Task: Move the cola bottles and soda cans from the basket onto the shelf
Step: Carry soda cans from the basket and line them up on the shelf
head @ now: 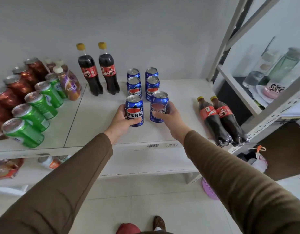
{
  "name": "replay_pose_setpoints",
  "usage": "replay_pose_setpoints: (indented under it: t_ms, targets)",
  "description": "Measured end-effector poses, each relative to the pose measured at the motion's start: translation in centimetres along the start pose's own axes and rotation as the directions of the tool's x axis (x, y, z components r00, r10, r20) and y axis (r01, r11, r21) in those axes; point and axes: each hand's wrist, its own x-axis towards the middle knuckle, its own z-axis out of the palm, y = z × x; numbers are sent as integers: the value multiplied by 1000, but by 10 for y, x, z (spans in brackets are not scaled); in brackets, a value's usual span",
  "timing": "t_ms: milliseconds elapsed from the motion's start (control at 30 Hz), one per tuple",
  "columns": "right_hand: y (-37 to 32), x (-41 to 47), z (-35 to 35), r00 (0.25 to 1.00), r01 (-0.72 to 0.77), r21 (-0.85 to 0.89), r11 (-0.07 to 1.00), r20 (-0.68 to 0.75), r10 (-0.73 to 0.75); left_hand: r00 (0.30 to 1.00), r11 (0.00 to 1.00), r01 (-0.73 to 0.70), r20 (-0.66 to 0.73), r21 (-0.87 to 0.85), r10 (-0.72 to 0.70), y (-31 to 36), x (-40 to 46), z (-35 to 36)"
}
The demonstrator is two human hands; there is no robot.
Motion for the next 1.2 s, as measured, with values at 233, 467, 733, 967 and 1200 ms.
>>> replay_pose_setpoints:
  t_ms: [233,467,733,967,1200]
  targets:
    - [0,47,10,998,64,-94,993,-2,-64,997,997,-29,-74,68,34,4,43,1]
    - [9,73,10,996,81,-149,985,-33,-87,997,991,-51,-55,126,58,0,63,-2]
    - [25,88,15,996,81,-174,981,-24,-86,998,992,-42,-38,122,47,-4,72,-3]
    - [20,76,13,998,56,-176,983,-31,-63,999,993,-14,-41,118,19,-3,62,2]
    - [-1,30,9,954,197,-398,896,-132,-268,984,956,20,-175,292,33,-10,20,-7]
